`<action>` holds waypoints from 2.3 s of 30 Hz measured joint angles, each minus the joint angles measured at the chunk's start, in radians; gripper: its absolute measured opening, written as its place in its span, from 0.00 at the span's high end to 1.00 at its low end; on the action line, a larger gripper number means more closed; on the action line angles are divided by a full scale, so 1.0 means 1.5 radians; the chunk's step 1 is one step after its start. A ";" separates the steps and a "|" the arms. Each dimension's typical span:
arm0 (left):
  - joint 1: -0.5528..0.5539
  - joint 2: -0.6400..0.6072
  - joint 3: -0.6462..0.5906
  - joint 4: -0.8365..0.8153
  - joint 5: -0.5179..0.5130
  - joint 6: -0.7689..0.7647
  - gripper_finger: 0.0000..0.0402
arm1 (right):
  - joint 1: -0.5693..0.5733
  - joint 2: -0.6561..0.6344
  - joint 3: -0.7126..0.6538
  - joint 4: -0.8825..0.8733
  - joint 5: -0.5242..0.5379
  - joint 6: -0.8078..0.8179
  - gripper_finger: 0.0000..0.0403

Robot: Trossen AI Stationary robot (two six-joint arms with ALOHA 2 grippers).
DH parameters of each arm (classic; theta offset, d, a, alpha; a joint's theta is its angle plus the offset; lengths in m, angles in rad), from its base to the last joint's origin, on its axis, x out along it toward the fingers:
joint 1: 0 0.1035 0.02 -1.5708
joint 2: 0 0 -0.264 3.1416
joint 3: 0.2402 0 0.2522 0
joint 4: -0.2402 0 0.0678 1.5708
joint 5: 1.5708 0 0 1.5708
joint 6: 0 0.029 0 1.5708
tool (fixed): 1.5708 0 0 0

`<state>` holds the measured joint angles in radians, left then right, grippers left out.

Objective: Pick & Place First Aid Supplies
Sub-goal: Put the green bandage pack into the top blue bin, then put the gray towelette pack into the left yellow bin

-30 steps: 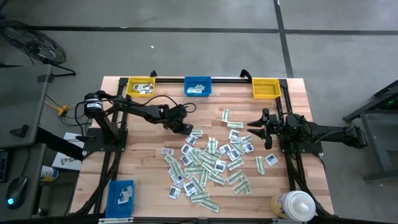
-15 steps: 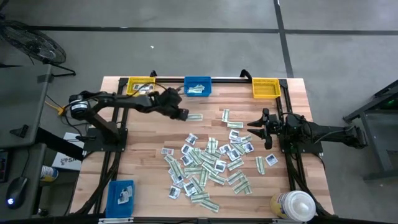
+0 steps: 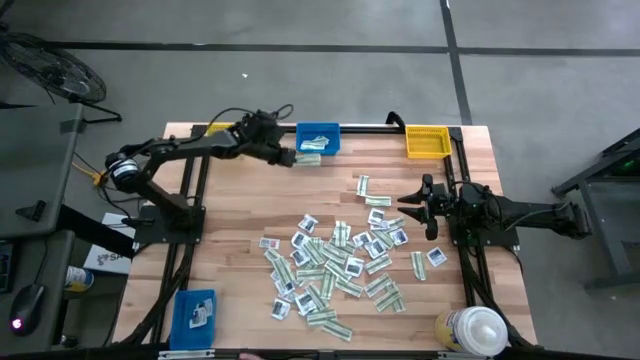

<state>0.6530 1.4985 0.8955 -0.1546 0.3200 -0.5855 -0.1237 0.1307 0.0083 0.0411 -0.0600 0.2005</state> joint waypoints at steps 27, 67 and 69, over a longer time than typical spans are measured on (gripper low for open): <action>0.032 0.315 0.390 -0.251 -0.160 0.072 1.00 | 0.000 0.000 0.000 0.000 0.000 0.000 0.68; -0.087 0.267 0.399 -0.490 0.107 0.505 0.62 | 0.000 0.000 0.000 0.000 0.000 0.000 0.68; -0.110 0.267 0.399 -0.504 0.115 0.581 0.62 | 0.000 0.000 0.000 0.000 0.000 0.000 0.68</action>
<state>0.4887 1.8987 1.4944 -0.9107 0.4920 0.2861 -0.1234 0.1307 0.0082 0.0410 -0.0598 0.2005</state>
